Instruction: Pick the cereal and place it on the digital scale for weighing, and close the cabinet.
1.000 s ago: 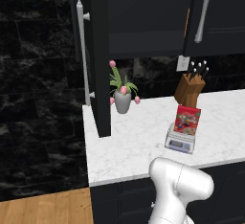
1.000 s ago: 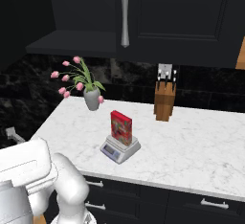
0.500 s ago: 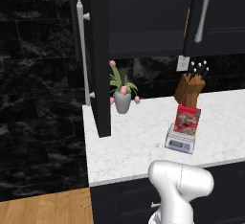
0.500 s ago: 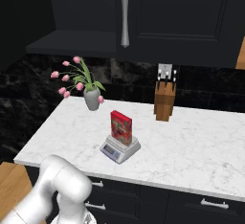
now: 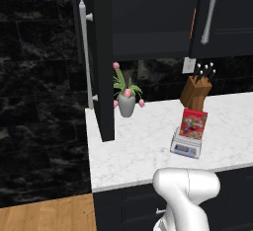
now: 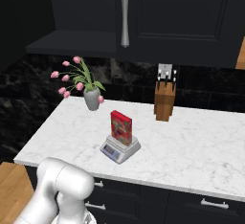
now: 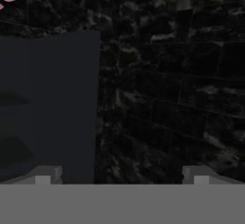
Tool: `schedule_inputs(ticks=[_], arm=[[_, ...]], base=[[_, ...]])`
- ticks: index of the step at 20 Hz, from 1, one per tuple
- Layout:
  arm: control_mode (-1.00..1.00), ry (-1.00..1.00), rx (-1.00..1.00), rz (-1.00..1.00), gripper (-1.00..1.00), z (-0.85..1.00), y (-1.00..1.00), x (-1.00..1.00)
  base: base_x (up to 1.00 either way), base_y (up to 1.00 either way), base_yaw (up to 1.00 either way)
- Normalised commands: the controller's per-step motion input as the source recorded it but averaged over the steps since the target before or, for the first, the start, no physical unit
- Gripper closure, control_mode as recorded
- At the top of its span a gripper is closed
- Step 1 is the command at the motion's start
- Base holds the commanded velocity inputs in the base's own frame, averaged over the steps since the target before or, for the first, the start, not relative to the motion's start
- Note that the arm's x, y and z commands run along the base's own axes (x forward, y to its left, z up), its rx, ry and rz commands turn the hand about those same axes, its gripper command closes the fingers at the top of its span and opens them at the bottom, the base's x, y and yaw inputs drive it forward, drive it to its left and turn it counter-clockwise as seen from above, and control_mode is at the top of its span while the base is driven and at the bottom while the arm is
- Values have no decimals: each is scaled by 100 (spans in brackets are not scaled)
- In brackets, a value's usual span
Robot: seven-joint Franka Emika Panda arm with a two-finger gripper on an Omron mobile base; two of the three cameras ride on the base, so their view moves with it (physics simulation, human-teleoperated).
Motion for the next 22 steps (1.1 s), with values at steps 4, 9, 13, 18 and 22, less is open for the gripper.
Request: schedule_inputs(ticks=[4, 9, 13, 18, 22], arm=[[-100, -17, 0, -10, -100, -67, 100, 0], [-100, -23, 0, -18, -100, -75, 100, 0], [-100, -26, 1, -21, -100, -69, 100, 0], [-100, -21, 3, -26, -100, -85, 100, 10], [-100, -19, 1, -31, -100, -69, 100, 47]], base=[[0, 0, 0], [0, 0, 0], [0, 0, 0], [0, 0, 0], [0, 0, 0]])
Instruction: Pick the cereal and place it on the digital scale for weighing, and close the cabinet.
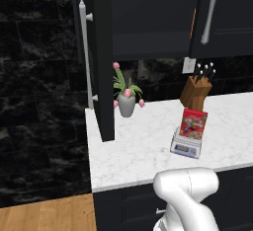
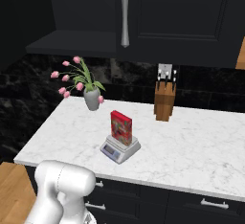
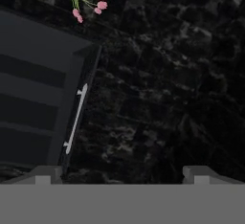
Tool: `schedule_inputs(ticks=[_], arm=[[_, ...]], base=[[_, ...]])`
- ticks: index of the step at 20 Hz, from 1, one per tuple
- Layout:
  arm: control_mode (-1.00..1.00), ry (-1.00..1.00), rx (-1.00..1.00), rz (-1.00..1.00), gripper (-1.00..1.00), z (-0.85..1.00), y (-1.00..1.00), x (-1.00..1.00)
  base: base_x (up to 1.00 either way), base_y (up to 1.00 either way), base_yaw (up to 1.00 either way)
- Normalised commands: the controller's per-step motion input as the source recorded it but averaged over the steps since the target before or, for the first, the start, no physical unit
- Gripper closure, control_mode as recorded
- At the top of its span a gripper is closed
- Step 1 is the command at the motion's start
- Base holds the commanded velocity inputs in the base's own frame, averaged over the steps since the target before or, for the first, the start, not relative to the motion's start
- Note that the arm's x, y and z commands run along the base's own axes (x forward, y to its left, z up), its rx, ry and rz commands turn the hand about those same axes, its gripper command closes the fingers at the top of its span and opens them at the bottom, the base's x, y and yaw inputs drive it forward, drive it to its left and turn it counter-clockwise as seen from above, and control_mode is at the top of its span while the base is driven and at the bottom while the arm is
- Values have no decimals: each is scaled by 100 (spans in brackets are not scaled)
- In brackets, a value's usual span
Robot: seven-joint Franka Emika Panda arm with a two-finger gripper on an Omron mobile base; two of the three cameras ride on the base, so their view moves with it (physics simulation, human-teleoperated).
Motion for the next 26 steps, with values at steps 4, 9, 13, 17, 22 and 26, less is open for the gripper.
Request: schedule_inputs(ticks=[4, 9, 13, 17, 22, 26], arm=[[-100, -8, 0, -35, -100, -23, 95, 98], [-100, -17, 0, -26, -100, -28, 41, 100], [-100, -19, 0, -18, -100, -33, 13, 100], [-100, -8, 0, -17, -100, -46, 28, 100], [-100, 0, 0, -2, -100, -29, 7, 99], [-100, -11, 0, -8, -100, -10, 17, 65]], base=[[0, 0, 0], [0, 0, 0], [0, 0, 0], [0, 0, 0], [0, 0, 0], [0, 0, 0]])
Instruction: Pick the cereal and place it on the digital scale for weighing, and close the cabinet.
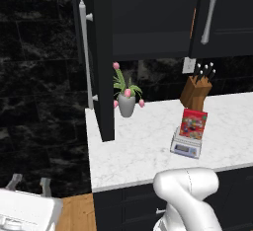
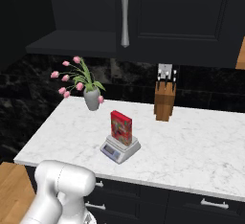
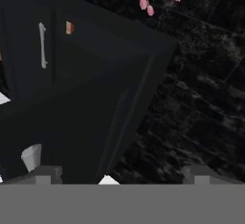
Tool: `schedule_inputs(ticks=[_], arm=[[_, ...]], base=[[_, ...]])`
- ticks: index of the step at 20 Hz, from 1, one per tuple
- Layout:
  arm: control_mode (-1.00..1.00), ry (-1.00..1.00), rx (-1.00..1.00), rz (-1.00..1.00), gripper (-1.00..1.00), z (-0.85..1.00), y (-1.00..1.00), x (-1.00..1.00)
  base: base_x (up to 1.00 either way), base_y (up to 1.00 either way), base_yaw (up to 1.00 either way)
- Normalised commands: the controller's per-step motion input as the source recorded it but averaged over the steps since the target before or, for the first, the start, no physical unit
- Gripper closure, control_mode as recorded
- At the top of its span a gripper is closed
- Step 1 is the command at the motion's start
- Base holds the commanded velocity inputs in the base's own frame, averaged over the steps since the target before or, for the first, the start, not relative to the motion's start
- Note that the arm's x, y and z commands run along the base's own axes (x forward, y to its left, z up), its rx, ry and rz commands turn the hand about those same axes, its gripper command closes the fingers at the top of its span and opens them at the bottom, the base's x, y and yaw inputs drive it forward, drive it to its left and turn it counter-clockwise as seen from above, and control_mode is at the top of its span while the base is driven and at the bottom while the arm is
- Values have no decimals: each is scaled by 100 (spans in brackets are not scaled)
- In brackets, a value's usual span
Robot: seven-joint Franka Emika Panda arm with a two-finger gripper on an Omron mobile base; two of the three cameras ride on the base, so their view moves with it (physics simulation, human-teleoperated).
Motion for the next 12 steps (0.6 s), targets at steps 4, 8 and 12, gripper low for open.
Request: schedule_inputs(ticks=[4, 8, 12], arm=[[-100, -6, 0, -11, -100, -2, 4, 100], [-100, 0, 0, -8, -100, 10, 0, 87], [-100, 0, 3, -7, -100, 27, -3, 40]], base=[[0, 0, 0], [0, 0, 0], [0, 0, 0]])
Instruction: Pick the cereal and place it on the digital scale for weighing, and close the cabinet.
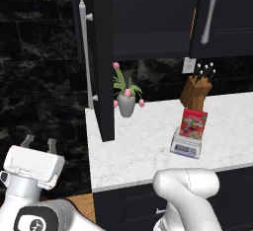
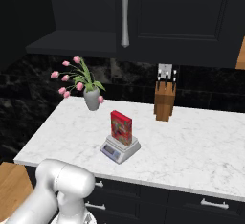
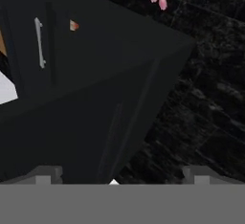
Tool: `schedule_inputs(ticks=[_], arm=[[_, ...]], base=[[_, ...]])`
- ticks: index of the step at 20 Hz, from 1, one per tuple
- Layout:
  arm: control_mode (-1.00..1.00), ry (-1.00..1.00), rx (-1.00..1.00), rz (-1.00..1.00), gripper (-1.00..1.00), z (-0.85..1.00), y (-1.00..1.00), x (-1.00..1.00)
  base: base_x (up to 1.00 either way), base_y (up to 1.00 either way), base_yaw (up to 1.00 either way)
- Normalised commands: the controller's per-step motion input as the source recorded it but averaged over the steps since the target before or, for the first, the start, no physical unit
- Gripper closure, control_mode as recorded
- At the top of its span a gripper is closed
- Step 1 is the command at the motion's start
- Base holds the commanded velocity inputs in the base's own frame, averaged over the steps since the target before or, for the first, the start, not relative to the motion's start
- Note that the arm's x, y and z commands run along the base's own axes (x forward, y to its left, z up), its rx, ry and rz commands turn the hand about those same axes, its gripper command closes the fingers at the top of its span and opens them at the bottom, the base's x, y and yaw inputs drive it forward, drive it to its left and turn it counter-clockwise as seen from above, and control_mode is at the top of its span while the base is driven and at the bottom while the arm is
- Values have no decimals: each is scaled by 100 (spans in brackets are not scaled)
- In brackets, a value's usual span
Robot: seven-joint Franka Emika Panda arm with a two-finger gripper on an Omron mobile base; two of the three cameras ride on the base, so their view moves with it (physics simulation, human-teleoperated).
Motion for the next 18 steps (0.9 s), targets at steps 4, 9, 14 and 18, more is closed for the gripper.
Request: schedule_inputs(ticks=[4, 9, 14, 18], arm=[[-100, 0, 5, -2, -100, 52, -35, 0], [-100, 0, 6, 0, -100, 60, -53, 0], [-100, 1, 5, 0, -100, 60, -62, 7], [-100, 0, 1, 0, -100, 56, -47, 13]], base=[[0, 0, 0], [0, 0, 0], [0, 0, 0], [0, 0, 0]])
